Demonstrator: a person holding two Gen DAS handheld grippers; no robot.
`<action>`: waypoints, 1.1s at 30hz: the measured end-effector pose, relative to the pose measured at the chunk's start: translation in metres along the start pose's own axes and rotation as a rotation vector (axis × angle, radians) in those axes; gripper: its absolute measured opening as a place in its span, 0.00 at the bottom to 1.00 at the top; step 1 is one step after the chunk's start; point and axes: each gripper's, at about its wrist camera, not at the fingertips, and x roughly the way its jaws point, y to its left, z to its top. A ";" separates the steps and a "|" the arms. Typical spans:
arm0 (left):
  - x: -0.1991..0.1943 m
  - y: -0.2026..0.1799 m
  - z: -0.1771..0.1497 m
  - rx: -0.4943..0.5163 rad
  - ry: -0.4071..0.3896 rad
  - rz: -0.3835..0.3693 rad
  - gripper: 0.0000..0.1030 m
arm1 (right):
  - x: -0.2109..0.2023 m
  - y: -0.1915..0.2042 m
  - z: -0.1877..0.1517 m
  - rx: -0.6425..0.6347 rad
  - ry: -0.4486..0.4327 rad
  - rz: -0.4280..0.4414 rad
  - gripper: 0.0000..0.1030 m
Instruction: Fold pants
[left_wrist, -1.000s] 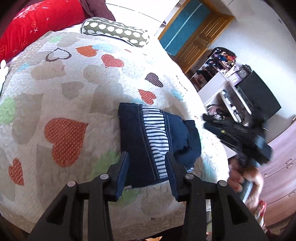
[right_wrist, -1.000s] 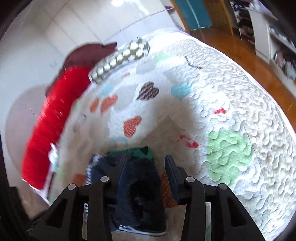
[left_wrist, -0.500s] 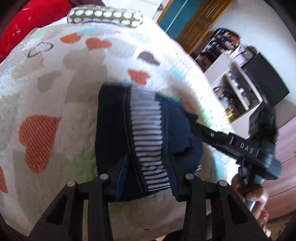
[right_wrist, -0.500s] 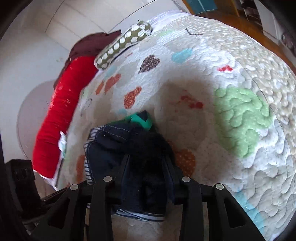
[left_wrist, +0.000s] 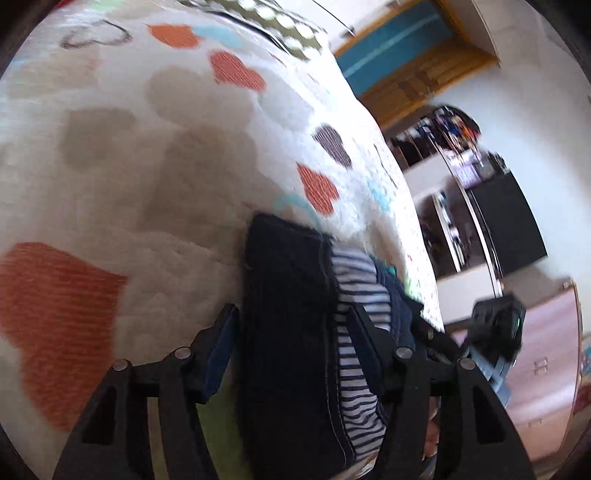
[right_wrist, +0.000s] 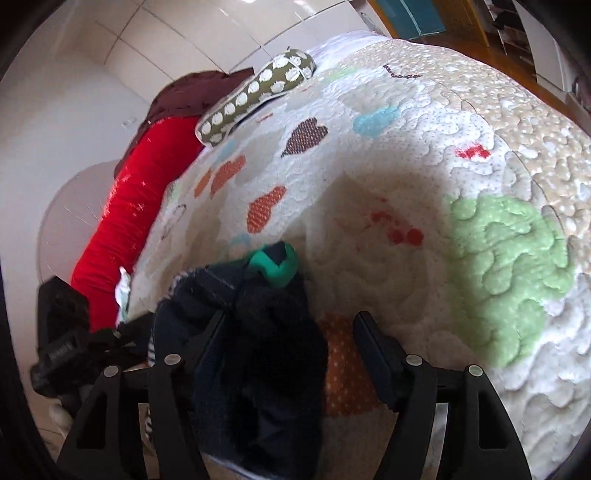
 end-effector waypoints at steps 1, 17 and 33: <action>0.005 -0.002 -0.001 -0.004 0.018 -0.040 0.58 | 0.003 -0.002 0.002 0.018 0.007 0.020 0.49; 0.001 -0.015 0.086 0.017 -0.087 0.165 0.50 | 0.041 0.039 0.070 0.011 -0.026 0.037 0.58; -0.124 -0.029 -0.021 0.084 -0.395 0.391 0.51 | 0.043 0.069 0.037 -0.088 0.059 0.119 0.56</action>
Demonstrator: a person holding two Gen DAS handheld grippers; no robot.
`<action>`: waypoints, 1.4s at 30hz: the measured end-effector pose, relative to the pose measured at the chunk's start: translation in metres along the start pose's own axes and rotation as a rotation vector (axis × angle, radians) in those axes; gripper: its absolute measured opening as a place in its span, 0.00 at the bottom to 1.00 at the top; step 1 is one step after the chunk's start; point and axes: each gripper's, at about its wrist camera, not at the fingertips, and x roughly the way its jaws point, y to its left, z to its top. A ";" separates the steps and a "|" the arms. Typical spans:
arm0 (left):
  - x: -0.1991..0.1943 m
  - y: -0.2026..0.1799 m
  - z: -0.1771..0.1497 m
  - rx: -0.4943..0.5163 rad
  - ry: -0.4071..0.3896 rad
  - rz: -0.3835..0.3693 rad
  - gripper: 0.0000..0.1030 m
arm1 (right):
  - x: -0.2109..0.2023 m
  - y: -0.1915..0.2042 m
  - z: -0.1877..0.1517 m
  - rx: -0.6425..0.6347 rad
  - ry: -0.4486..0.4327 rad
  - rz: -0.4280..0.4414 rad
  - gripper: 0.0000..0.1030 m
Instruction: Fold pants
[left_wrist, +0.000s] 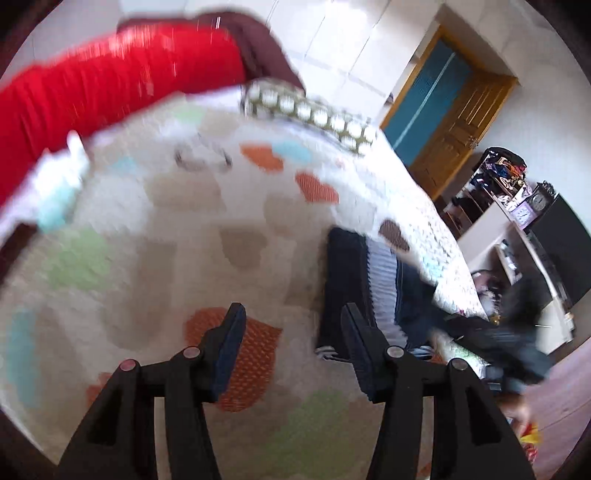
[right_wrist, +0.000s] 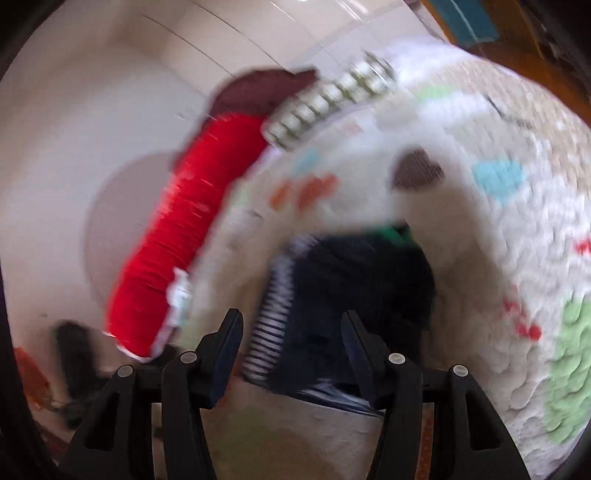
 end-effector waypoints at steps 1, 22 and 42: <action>-0.016 -0.006 0.001 0.024 -0.045 0.020 0.53 | 0.014 -0.009 -0.003 0.034 0.041 -0.031 0.54; -0.172 -0.078 -0.055 0.247 -0.458 0.227 1.00 | -0.137 0.094 -0.133 -0.103 -0.371 -0.341 0.67; -0.170 -0.076 -0.069 0.277 -0.395 0.260 1.00 | -0.105 0.134 -0.166 -0.262 -0.331 -0.454 0.70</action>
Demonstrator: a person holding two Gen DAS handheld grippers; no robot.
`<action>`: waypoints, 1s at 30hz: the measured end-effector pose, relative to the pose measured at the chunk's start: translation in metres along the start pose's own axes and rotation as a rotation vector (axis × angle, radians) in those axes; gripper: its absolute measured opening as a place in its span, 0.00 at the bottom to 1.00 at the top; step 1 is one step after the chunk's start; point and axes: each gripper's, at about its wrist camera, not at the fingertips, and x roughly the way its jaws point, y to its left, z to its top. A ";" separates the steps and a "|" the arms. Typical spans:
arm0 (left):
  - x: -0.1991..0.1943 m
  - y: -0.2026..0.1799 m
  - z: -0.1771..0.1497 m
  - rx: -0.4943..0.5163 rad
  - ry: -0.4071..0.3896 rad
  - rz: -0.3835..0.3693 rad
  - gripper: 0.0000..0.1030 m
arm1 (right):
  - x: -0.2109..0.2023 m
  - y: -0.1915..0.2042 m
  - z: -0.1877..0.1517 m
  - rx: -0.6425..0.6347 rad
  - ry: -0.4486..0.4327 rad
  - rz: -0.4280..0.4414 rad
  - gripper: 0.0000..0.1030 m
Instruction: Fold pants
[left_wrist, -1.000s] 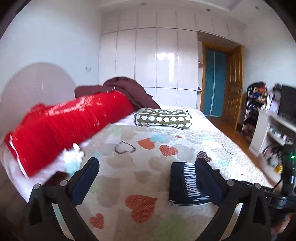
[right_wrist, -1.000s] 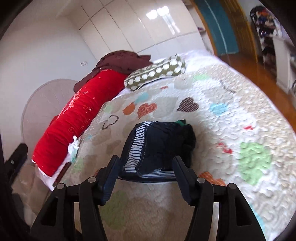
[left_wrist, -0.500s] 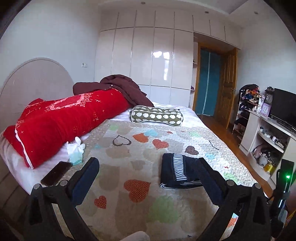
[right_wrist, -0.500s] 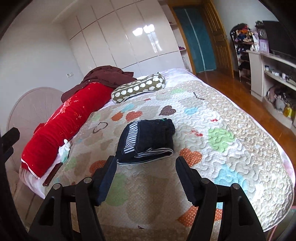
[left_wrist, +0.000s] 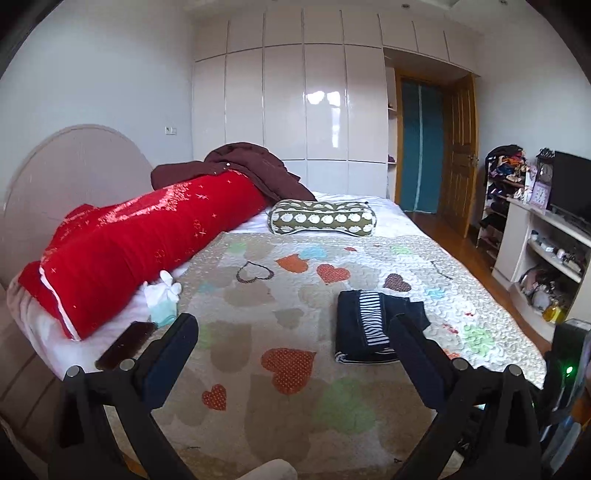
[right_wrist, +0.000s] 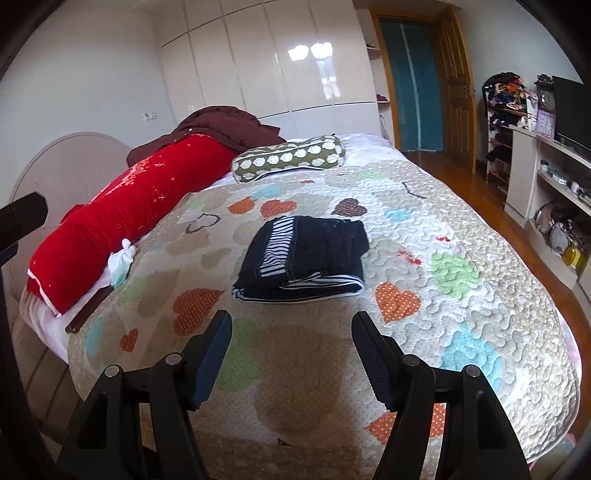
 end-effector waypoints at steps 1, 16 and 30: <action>0.000 -0.001 0.000 0.008 -0.002 0.004 1.00 | 0.000 -0.004 0.000 0.014 0.000 -0.010 0.70; 0.032 -0.013 -0.020 0.062 0.139 -0.001 1.00 | -0.004 -0.029 -0.008 0.085 0.016 -0.128 0.70; 0.049 -0.020 -0.035 0.112 0.242 0.051 1.00 | 0.000 -0.016 -0.014 0.045 0.036 -0.115 0.72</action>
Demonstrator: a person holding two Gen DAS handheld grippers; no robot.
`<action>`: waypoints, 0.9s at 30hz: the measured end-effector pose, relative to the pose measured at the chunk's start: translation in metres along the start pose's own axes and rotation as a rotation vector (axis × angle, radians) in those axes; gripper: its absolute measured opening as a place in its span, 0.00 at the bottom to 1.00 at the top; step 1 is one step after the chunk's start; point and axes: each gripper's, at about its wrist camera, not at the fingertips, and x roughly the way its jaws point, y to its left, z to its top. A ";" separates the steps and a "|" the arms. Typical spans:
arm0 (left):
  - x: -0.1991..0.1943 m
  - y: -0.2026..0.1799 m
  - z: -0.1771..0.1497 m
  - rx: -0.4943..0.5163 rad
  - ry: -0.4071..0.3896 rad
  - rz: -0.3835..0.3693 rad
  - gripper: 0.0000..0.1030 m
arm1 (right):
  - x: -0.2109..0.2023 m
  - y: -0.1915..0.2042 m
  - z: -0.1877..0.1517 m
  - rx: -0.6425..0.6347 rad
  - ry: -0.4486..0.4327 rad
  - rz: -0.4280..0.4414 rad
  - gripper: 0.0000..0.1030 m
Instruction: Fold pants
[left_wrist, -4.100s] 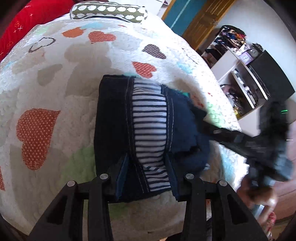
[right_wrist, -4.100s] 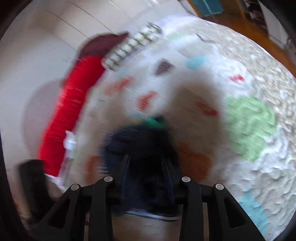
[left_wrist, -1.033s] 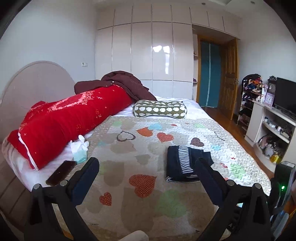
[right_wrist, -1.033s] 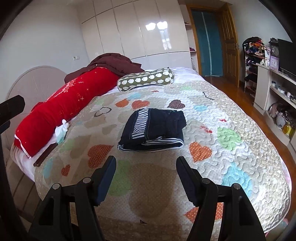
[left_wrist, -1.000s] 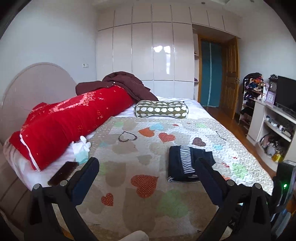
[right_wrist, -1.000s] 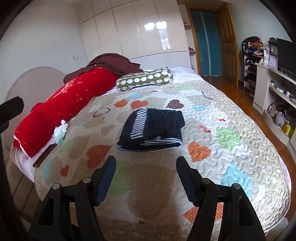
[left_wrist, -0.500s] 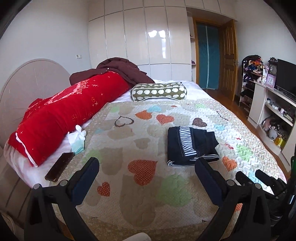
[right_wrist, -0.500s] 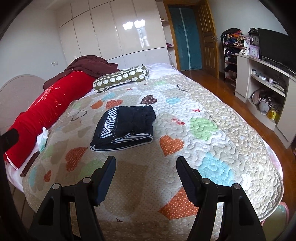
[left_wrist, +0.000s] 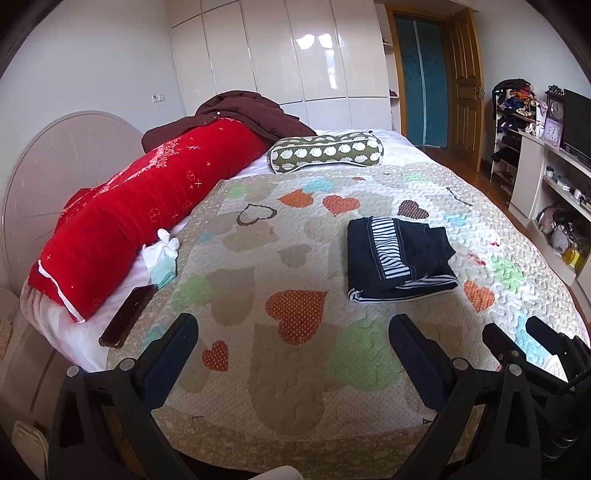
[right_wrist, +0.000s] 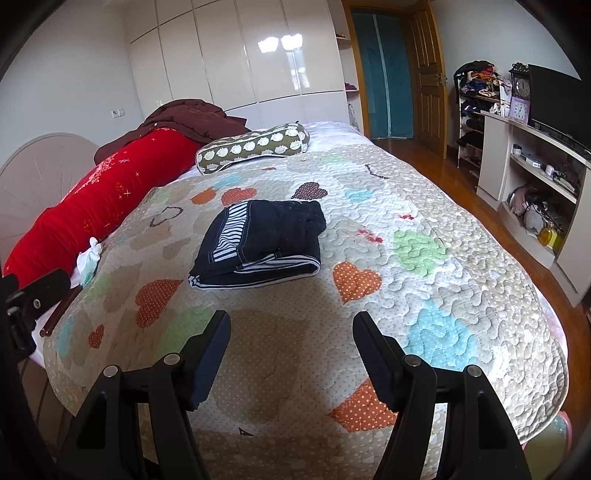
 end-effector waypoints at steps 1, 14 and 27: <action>0.000 -0.001 0.000 0.003 0.001 -0.001 1.00 | 0.000 0.000 0.000 -0.001 -0.001 -0.002 0.72; 0.003 -0.003 -0.001 0.014 0.017 -0.009 1.00 | 0.003 0.001 -0.001 0.000 0.017 -0.002 0.72; 0.007 -0.002 -0.005 0.012 0.036 -0.007 1.00 | 0.003 0.003 -0.003 -0.001 0.021 -0.005 0.73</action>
